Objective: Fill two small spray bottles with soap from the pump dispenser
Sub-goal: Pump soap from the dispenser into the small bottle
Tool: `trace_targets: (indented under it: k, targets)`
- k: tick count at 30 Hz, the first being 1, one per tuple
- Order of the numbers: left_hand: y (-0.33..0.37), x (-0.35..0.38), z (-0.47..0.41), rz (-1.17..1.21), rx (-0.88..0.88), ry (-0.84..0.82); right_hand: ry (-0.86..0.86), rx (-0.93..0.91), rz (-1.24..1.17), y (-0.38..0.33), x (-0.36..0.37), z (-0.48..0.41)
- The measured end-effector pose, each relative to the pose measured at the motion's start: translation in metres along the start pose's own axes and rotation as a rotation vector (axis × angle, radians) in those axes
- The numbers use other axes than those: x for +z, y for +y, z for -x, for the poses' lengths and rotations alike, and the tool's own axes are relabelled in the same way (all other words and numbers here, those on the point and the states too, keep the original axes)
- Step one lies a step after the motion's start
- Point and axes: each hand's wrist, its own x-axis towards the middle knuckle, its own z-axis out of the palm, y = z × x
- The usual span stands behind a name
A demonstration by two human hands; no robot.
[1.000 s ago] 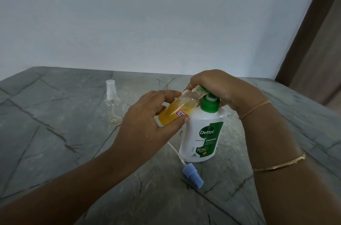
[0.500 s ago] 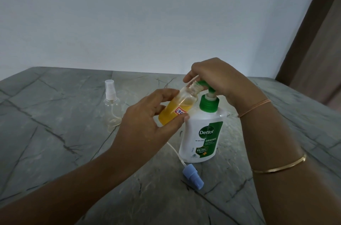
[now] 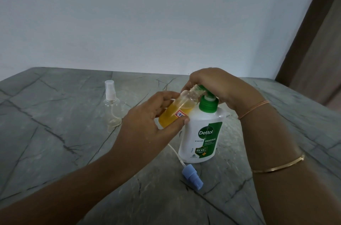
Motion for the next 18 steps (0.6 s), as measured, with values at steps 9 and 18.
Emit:
trace_targets:
  k: [9,18]
  targets:
    - [0.0020,-0.0005,-0.0008,0.015,-0.029,0.008,0.078,-0.051,-0.019,-0.0020,-0.0031,0.0006]
    - [-0.0007,-0.0008,-0.0007,0.029,-0.009,0.014,-0.044,-0.004,0.008,-0.0010,-0.0023,0.0043]
